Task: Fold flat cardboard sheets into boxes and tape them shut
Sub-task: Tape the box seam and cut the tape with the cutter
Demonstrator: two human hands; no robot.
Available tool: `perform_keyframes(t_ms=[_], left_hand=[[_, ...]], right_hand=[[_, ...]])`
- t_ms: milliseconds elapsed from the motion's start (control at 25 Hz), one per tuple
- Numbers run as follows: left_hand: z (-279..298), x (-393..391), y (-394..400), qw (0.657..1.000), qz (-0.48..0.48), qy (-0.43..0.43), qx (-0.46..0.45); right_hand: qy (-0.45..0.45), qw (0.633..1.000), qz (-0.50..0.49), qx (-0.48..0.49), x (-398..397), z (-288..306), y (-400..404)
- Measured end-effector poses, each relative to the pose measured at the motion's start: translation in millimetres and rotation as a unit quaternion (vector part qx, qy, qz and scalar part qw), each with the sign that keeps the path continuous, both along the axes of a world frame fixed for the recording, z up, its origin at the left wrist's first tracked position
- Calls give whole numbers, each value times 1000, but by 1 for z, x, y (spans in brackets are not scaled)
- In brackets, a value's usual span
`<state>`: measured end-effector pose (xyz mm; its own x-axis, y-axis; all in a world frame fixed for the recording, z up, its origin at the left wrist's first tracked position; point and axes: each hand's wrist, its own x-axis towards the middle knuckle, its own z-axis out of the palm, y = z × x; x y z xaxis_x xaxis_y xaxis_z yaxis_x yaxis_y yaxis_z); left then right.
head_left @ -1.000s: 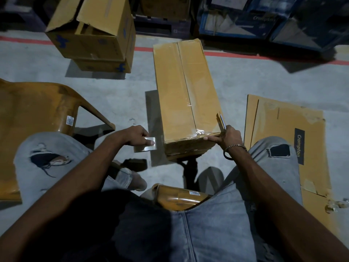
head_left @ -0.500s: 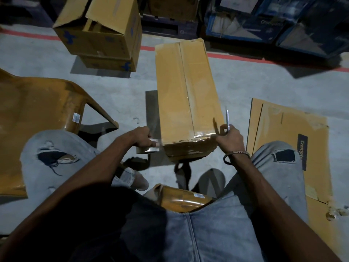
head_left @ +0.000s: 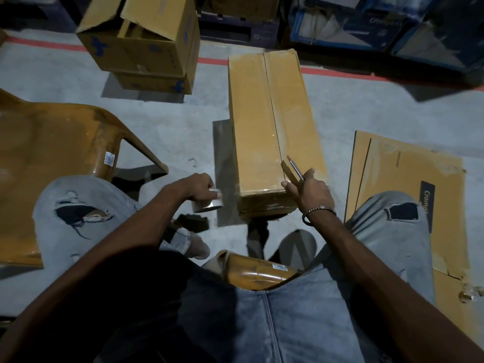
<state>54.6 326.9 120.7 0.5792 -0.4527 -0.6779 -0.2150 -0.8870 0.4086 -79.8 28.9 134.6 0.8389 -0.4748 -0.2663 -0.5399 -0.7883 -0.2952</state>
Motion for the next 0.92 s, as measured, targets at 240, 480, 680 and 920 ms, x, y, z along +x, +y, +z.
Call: perform_keyframes(t_ms=[240, 480, 680, 920], left_hand=[[12, 2, 0, 999, -10, -24, 25], [24, 11, -4, 998, -49, 21, -13], [26, 20, -7, 997, -43, 59, -20], [33, 23, -21, 995, -73, 72, 16]], right_hand=[[8, 998, -20, 64, 1, 8, -3], [-46, 847, -206, 488, -13, 57, 28], [-42, 698, -257, 667, -44, 73, 88], [76, 892, -73, 441, -63, 72, 141]])
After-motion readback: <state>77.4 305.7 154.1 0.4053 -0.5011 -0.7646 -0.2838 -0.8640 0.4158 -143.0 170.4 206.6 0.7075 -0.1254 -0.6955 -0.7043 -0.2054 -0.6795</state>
